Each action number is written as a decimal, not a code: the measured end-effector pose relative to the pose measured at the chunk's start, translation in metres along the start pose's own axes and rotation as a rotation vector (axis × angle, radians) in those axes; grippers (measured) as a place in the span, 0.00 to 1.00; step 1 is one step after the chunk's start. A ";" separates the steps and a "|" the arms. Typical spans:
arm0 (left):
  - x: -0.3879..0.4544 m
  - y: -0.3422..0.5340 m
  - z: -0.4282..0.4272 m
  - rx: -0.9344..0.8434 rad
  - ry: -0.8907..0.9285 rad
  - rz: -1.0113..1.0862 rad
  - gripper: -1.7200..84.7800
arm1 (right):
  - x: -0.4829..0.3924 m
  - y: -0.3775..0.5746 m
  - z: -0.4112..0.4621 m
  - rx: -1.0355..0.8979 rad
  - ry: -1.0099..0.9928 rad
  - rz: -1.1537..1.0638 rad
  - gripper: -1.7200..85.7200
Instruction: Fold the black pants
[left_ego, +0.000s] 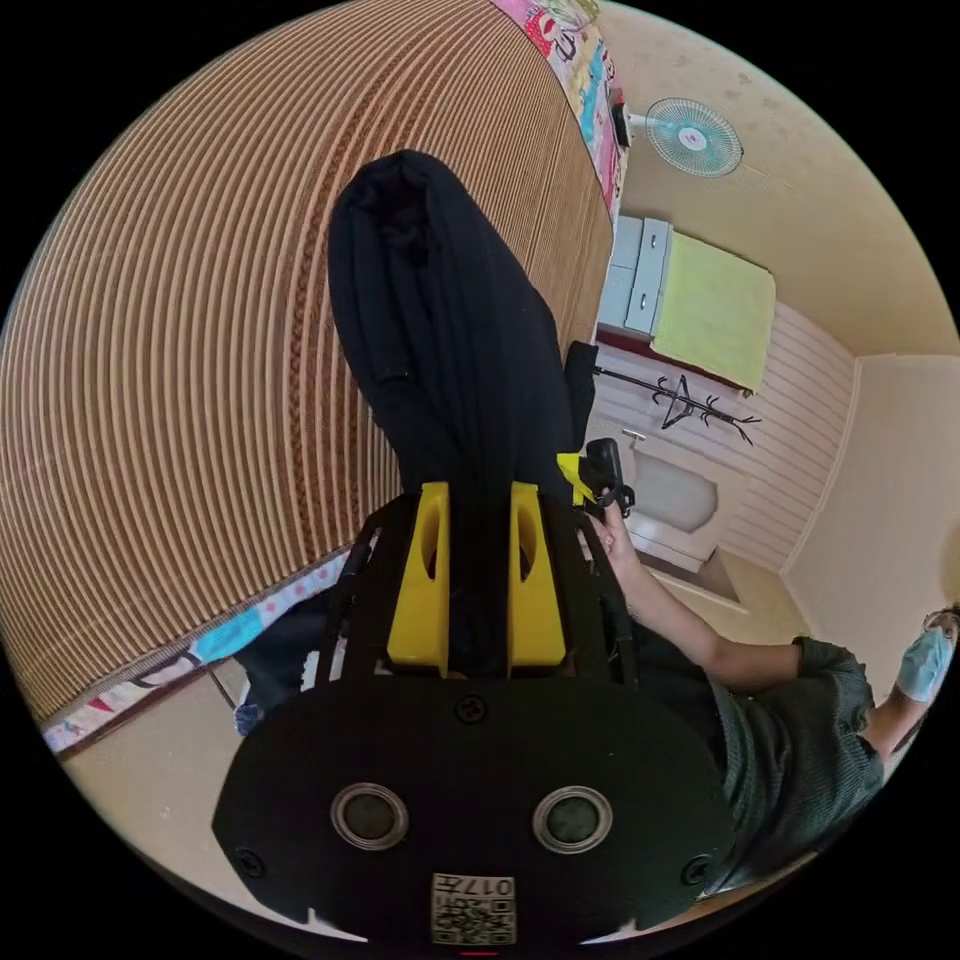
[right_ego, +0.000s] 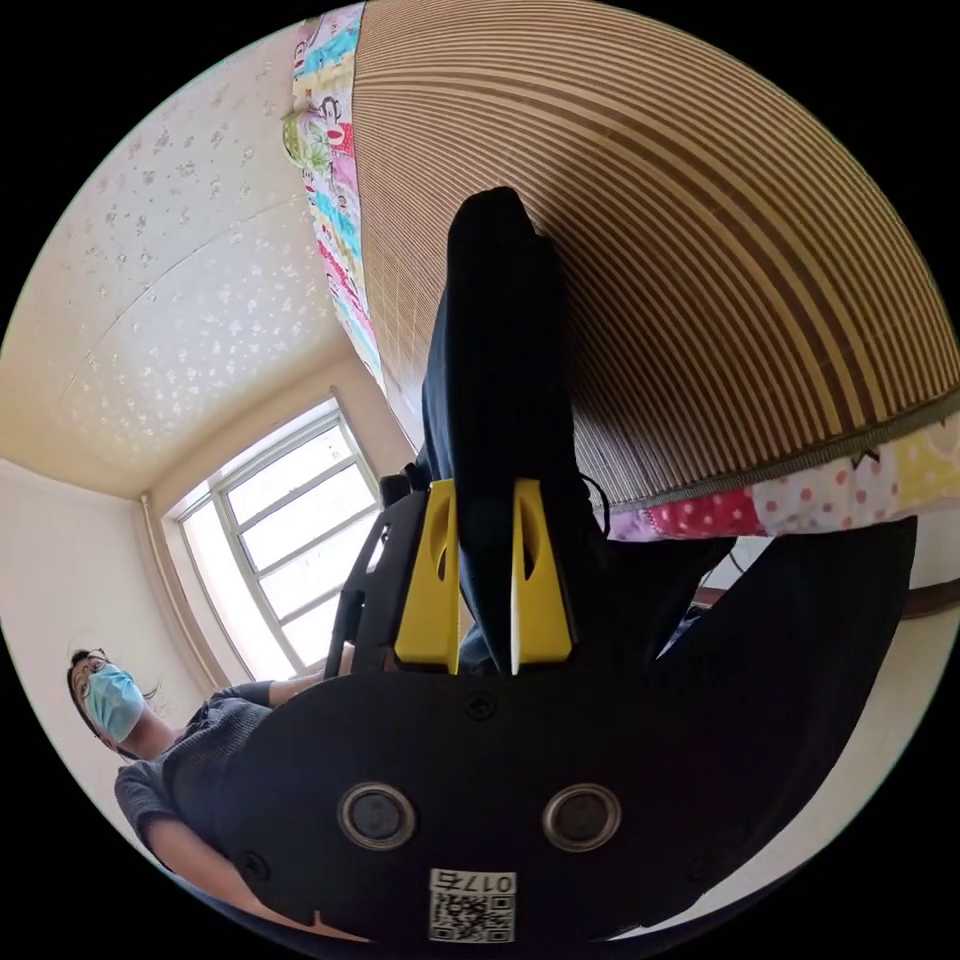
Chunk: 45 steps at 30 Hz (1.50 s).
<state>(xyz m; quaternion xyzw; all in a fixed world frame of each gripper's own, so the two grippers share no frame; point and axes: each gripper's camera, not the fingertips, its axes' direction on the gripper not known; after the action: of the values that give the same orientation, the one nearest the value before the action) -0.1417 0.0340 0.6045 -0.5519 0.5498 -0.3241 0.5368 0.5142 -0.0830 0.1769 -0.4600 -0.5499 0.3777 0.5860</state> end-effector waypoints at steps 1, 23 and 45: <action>0.004 0.002 0.008 0.004 -0.002 0.002 0.12 | -0.001 0.001 -0.018 -0.012 0.006 -0.010 0.11; 0.315 -0.211 0.633 -0.146 -0.114 0.061 0.15 | -0.002 0.009 -0.456 0.471 0.633 0.146 0.14; 0.180 0.142 0.286 0.588 -0.524 -0.345 0.07 | -0.127 0.059 -0.175 0.436 0.557 -0.418 0.03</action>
<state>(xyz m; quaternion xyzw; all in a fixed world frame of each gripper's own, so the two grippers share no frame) 0.1264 -0.0447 0.3663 -0.5228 0.1786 -0.4009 0.7308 0.6774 -0.2074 0.0875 -0.2883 -0.3586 0.2192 0.8604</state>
